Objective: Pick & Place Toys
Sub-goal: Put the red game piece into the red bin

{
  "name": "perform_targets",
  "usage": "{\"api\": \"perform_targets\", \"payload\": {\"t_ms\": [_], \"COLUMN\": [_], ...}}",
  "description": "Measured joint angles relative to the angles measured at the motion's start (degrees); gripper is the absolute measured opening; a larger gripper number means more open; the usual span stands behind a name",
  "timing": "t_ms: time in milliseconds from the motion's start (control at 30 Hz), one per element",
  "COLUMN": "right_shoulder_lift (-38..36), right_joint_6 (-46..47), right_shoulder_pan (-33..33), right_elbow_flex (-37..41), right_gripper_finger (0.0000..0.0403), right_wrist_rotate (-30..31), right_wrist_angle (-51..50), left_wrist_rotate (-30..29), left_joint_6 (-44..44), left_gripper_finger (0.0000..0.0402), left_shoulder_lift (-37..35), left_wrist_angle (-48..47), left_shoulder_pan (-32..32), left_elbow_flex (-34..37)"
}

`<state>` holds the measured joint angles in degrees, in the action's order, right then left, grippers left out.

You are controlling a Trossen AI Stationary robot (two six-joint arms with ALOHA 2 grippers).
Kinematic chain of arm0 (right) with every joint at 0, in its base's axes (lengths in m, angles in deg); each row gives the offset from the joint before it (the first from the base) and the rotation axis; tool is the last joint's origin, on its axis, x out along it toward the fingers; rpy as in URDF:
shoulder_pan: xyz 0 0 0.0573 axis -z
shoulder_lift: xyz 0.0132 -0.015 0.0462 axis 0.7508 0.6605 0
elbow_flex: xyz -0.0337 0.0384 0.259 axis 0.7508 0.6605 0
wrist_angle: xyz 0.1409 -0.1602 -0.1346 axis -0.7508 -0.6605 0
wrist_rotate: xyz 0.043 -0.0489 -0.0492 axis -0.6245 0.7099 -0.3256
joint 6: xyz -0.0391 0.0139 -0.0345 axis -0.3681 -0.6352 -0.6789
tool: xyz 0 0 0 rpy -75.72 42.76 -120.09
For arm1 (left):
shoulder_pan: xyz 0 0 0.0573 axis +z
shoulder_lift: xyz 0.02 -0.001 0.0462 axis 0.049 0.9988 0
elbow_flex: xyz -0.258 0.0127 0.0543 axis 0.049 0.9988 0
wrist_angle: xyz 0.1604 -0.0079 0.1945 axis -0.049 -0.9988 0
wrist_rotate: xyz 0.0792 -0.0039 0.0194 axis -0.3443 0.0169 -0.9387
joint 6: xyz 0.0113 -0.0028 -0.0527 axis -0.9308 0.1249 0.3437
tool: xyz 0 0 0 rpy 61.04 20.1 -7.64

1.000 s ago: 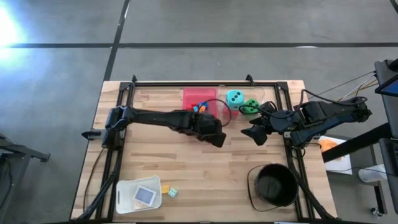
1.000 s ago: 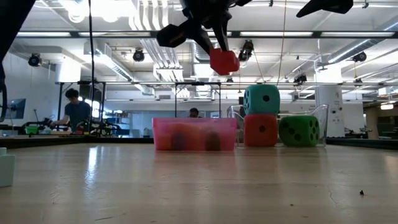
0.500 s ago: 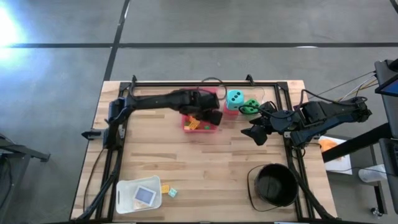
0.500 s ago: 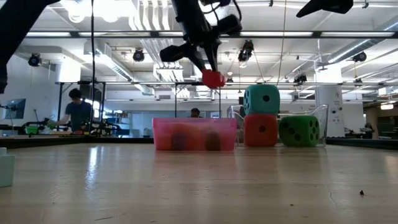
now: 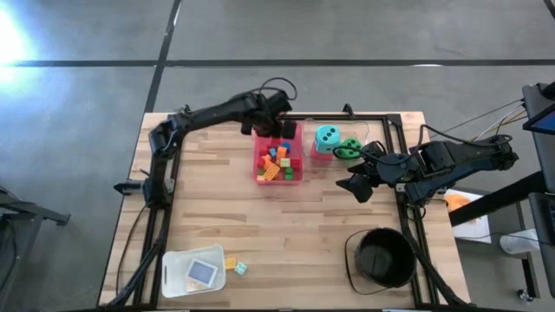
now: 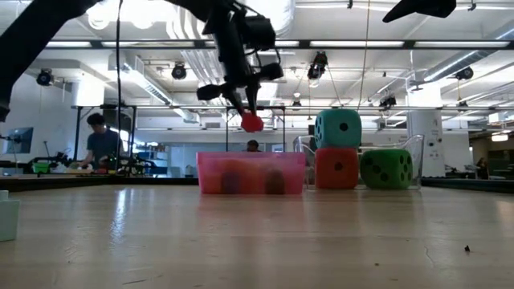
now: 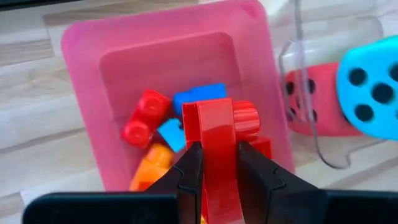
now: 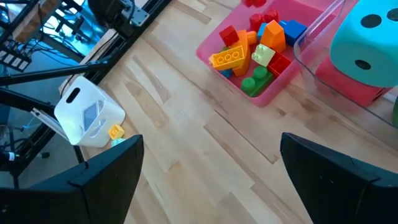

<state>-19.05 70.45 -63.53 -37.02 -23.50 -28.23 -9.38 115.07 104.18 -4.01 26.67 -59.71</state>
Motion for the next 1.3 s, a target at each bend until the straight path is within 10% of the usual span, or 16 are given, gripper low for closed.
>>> {"api": "perform_targets", "payload": {"t_ms": [1300], "right_shoulder_lift": [0.0], "right_joint_6": [0.07], "right_shoulder_pan": [0.02], "right_elbow_flex": [0.0], "right_gripper_finger": [0.037], "right_wrist_rotate": [0.02], "right_wrist_angle": [0.02], "left_wrist_rotate": [5.78], "left_joint_6": [-2.94], "left_gripper_finger": [0.0061], "left_shoulder_lift": [0.08], "left_wrist_angle": [17.5], "left_shoulder_pan": [5.1], "left_elbow_flex": [18.97]}}
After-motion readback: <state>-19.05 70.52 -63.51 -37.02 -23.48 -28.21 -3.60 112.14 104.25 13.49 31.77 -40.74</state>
